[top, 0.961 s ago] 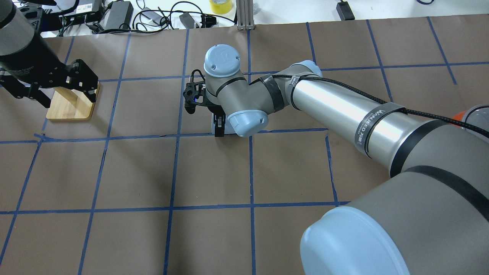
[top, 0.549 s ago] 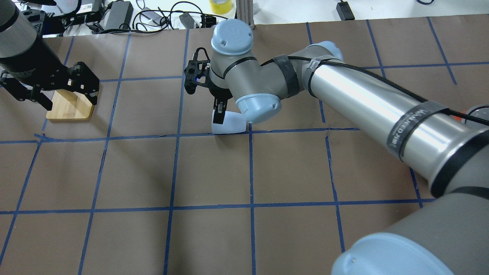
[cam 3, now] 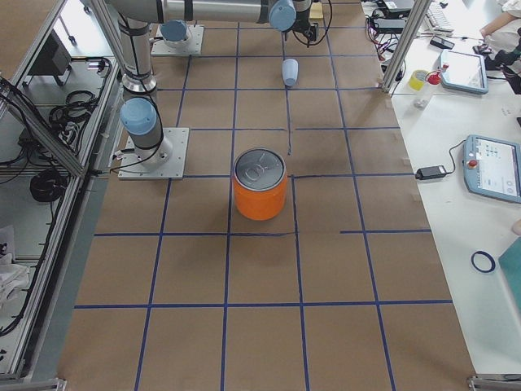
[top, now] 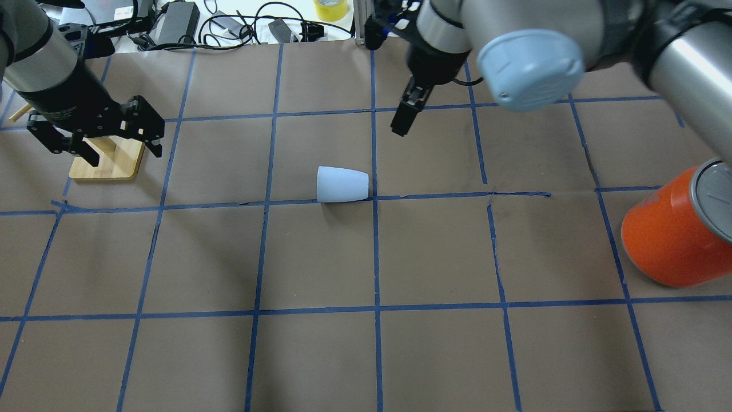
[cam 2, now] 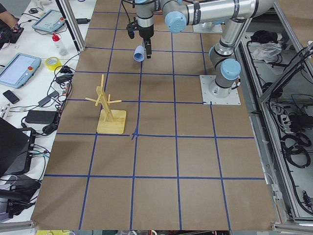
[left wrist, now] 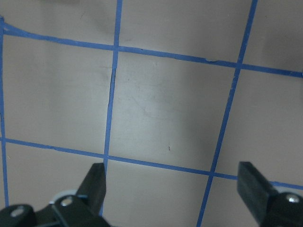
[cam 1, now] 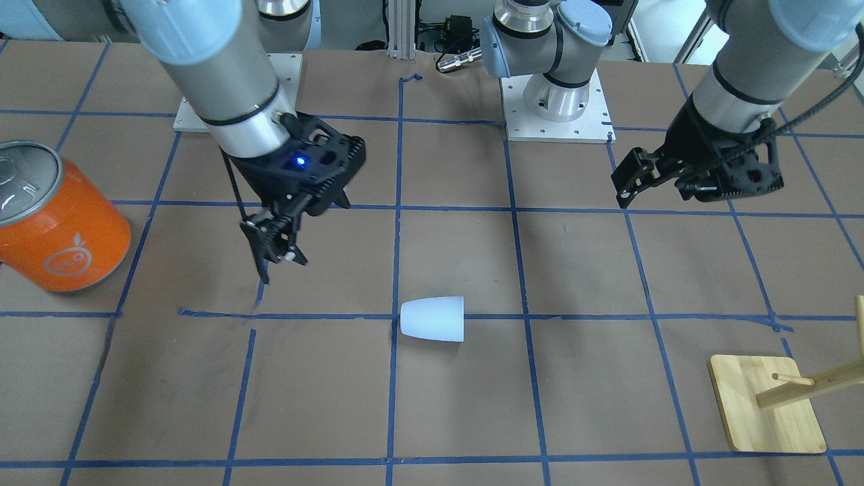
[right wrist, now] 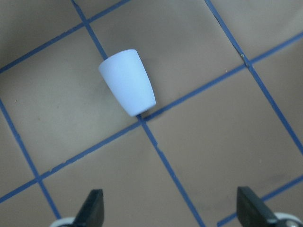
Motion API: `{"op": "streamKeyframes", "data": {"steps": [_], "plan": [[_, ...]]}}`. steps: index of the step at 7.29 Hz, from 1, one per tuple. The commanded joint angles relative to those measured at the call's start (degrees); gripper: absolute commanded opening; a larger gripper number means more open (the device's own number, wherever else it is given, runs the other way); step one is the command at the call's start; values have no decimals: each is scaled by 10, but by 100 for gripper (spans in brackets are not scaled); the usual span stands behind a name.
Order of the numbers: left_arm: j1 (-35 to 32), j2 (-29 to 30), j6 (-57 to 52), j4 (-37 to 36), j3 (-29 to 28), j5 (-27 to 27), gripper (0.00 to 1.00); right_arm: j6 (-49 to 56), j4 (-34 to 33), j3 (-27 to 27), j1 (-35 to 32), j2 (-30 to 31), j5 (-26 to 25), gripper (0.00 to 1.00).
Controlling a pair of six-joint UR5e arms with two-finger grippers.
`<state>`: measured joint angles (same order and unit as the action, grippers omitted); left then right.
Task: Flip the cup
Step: 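Reach the left gripper to the lying cup's open end while right arm withdraws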
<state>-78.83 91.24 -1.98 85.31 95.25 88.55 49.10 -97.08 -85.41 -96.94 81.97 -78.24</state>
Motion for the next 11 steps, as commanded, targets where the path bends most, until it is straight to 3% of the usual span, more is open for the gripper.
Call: {"op": "streamKeyframes", "data": {"steps": [1,2,4,7,9,11], "plan": [[-18,56,27,-110,37,-112,100,-11,123,-2,88,44,-3,100],[-35,86,51,-160,51,-174,100,-37,161,-4,98,61,-37,100],[-69,139,86,-232,63,-208,100,-229,175,4,97,88,-68,100],[-109,187,88,-253,63,-253,100,-449,97,2,98,94,-69,100],[-120,219,87,-254,66,-255,100,-452,91,-5,97,96,-67,100],[-127,246,83,-262,65,-292,100,-452,91,-5,97,94,-60,100]]}}
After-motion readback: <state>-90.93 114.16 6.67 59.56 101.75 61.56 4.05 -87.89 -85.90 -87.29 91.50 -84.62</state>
